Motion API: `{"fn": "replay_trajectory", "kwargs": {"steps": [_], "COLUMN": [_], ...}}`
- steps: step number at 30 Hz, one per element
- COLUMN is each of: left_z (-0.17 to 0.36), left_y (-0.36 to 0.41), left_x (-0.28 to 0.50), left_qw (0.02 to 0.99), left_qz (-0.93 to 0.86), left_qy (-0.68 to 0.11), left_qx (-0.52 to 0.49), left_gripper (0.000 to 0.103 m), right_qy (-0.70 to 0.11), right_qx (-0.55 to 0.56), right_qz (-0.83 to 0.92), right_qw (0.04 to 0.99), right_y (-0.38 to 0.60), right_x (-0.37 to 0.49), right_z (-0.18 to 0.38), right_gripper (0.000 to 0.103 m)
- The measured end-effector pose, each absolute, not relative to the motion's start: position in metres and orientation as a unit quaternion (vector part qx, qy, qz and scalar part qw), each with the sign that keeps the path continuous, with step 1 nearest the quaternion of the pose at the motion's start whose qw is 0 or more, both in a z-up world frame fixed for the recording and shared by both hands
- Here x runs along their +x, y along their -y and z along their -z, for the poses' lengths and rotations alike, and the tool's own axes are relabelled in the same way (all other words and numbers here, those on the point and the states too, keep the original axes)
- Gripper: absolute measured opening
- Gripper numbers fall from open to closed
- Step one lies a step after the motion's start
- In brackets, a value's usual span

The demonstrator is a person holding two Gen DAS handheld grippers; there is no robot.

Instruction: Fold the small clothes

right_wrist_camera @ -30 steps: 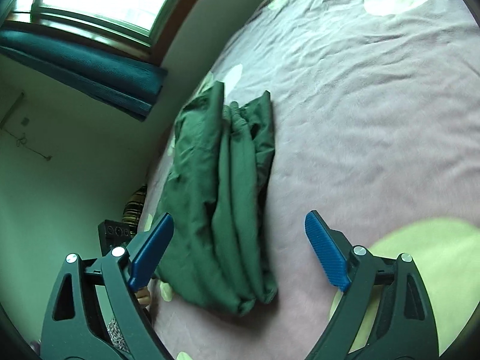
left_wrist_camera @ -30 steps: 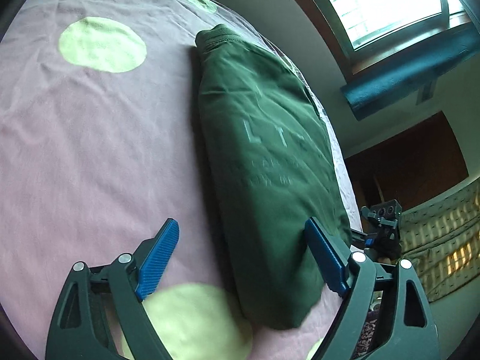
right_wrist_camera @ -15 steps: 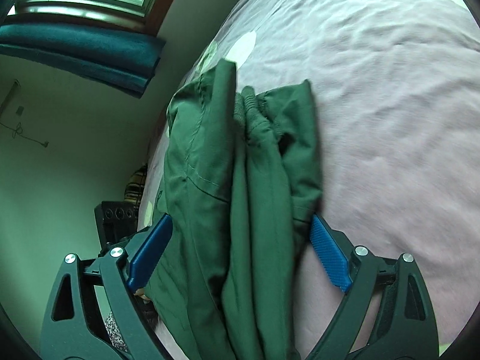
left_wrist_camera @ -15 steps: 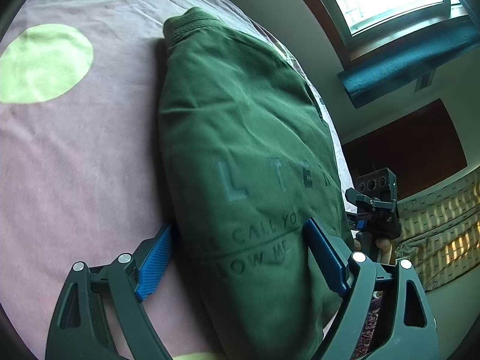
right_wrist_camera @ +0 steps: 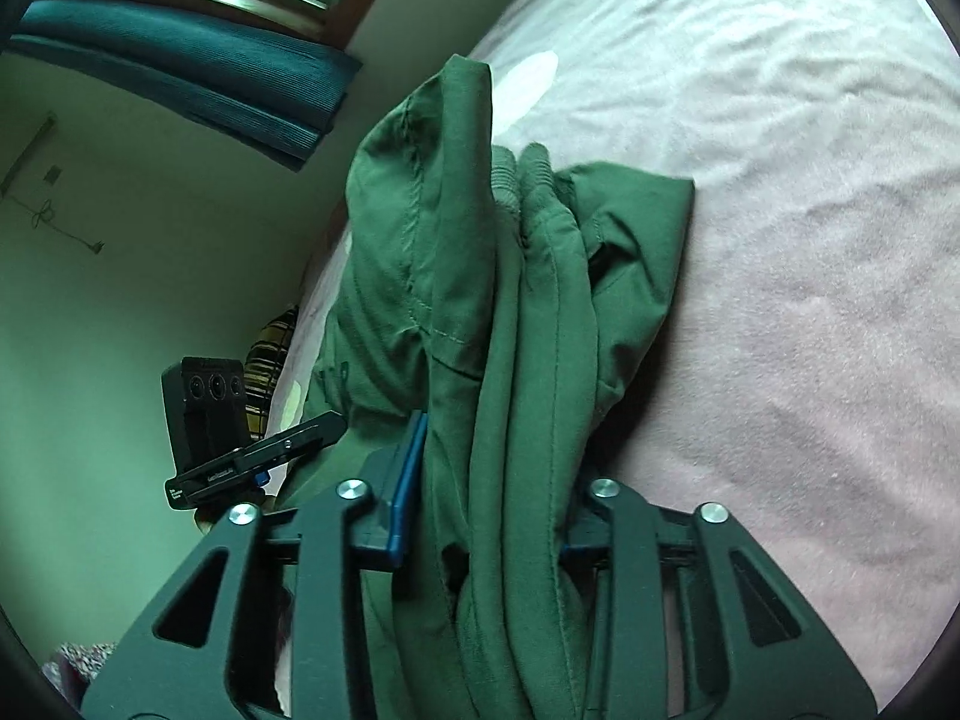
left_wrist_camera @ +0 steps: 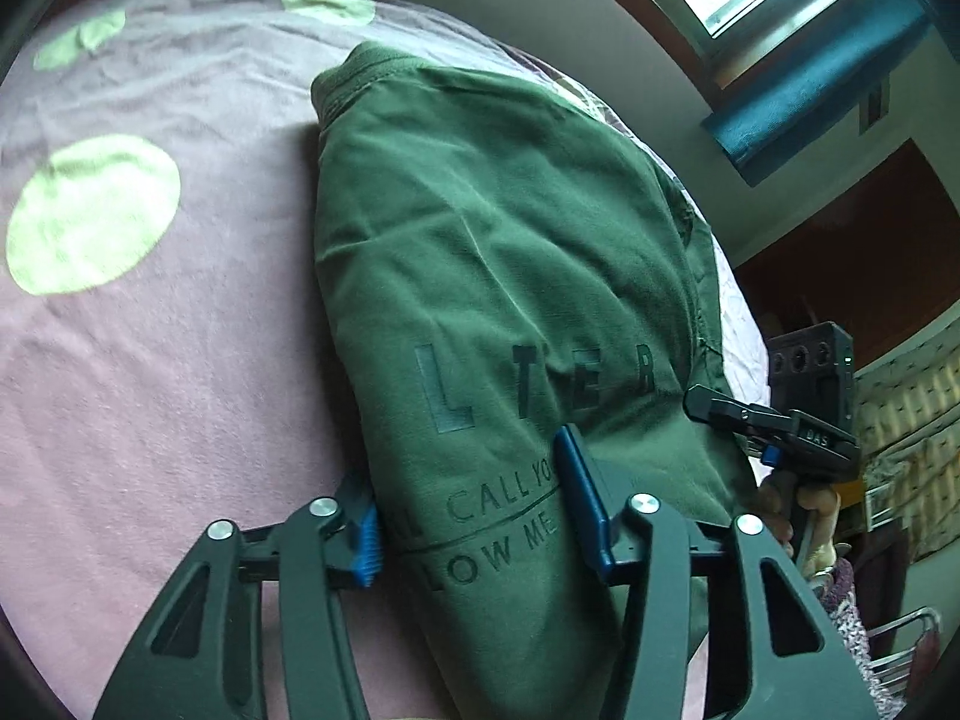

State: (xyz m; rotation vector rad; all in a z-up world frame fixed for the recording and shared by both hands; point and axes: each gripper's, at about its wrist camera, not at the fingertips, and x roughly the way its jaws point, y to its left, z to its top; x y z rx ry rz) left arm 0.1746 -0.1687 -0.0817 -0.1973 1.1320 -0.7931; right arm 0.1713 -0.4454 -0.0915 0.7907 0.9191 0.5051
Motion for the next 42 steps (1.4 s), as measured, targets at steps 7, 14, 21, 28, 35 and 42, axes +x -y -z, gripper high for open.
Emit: {"fn": "replay_trajectory", "kwargs": {"steps": [7, 14, 21, 28, 35, 42], "left_z": [0.066, 0.055, 0.048, 0.045, 0.062, 0.074], "left_y": [0.175, 0.150, 0.120, 0.099, 0.091, 0.084], "left_x": [0.164, 0.162, 0.190, 0.218, 0.242, 0.240], "left_qw": [0.787, 0.805, 0.825, 0.837, 0.832, 0.831], "left_qz": [0.356, 0.333, 0.294, 0.271, 0.266, 0.272], "left_qy": [-0.501, -0.490, -0.482, -0.473, -0.485, -0.481], "left_qx": [-0.051, -0.039, -0.038, -0.038, -0.051, -0.065], "left_gripper": [0.044, 0.043, 0.042, 0.042, 0.042, 0.044], "right_qy": [-0.404, -0.403, -0.405, -0.406, -0.415, -0.423], "right_qx": [0.365, 0.353, 0.355, 0.354, 0.360, 0.376], "right_qz": [-0.229, -0.241, -0.261, -0.265, -0.266, -0.273], "right_qw": [0.807, 0.809, 0.801, 0.799, 0.792, 0.778], "right_y": [0.430, 0.414, 0.390, 0.362, 0.375, 0.378], "right_x": [0.168, 0.162, 0.195, 0.238, 0.214, 0.221], "right_z": [0.082, 0.078, 0.084, 0.081, 0.100, 0.108], "right_gripper": [0.026, 0.026, 0.026, 0.025, 0.025, 0.026]}}
